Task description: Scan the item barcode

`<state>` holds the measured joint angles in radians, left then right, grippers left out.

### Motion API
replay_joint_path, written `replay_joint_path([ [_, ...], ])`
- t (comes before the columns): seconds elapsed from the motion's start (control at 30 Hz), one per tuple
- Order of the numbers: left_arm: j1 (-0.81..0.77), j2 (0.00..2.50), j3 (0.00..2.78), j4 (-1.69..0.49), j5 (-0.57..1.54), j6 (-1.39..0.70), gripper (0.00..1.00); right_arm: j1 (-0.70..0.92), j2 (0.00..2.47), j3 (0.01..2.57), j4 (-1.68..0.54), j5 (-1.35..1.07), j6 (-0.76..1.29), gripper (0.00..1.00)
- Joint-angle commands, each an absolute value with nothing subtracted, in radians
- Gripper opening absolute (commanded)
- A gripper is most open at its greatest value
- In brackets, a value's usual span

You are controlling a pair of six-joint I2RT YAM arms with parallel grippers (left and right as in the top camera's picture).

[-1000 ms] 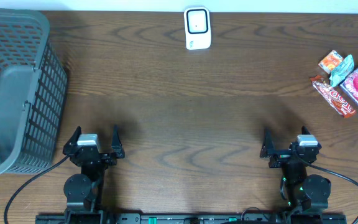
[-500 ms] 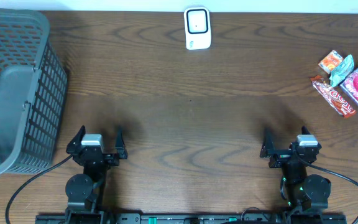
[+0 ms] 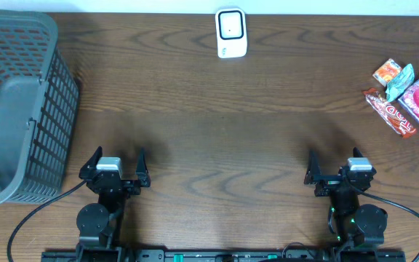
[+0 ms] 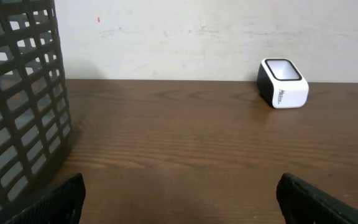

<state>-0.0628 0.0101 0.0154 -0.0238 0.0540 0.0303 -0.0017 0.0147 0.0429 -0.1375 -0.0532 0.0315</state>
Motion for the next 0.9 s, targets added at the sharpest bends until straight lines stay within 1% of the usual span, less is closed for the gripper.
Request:
replay_joint_path([
  [0.0,-0.067,0.001,0.004,-0.068,0.060,0.028,0.98,-0.007,0.007,0.035,-0.136,-0.055,0.010,0.99],
  [0.3,-0.067,0.001,0.004,-0.071,0.033,-0.002,0.98,-0.007,0.007,0.035,-0.136,-0.055,0.010,0.99],
  [0.87,-0.067,0.001,0.004,-0.072,0.035,0.007,0.98,-0.007,0.007,0.035,-0.136,-0.055,0.010,0.99],
])
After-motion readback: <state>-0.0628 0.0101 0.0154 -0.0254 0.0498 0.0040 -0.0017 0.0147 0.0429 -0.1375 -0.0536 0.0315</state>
